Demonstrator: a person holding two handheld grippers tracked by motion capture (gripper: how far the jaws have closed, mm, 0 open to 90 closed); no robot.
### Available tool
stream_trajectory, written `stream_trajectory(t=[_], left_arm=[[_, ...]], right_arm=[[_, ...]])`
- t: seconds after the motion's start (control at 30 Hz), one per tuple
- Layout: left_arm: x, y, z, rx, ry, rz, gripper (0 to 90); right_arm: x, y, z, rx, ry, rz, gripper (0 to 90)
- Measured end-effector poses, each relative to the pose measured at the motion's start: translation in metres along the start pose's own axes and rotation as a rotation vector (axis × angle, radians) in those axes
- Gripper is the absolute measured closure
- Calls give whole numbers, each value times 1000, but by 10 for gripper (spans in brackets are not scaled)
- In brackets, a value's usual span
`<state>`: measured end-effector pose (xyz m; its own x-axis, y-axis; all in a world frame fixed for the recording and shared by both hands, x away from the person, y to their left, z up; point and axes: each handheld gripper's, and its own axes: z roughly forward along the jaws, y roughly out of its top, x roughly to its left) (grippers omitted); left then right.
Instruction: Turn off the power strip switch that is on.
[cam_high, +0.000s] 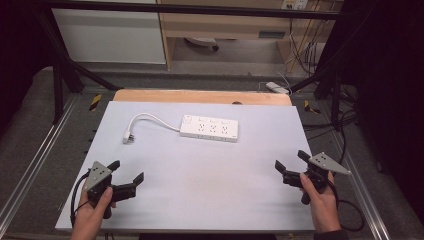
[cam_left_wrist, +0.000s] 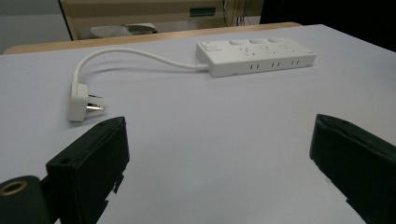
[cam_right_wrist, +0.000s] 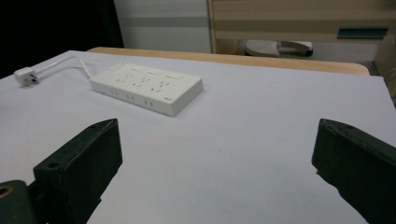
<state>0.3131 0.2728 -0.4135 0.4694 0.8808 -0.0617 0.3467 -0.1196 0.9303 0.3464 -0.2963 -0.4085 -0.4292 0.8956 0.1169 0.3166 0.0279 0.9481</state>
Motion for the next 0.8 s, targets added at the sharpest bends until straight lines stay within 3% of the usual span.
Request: stream_trajectory(t=[0.2, 0.4, 0.6, 0.7, 0.8], left_arm=[[0, 0, 0, 3, -3, 2, 49], [0, 0, 0, 2, 0, 3, 49], [-1, 0, 1, 9, -3, 7, 49], [-2, 0, 1, 9, -5, 11, 49], [-2, 0, 1, 10, -7, 10, 49]], right_arm=[[-1, -17, 10, 44, 9, 25, 28], [8, -30, 27, 89, 20, 29, 30], [19, -35, 50, 144, 28, -19, 34], [26, -36, 63, 209, 24, -77, 39], [30, -33, 64, 246, -24, -122, 44]])
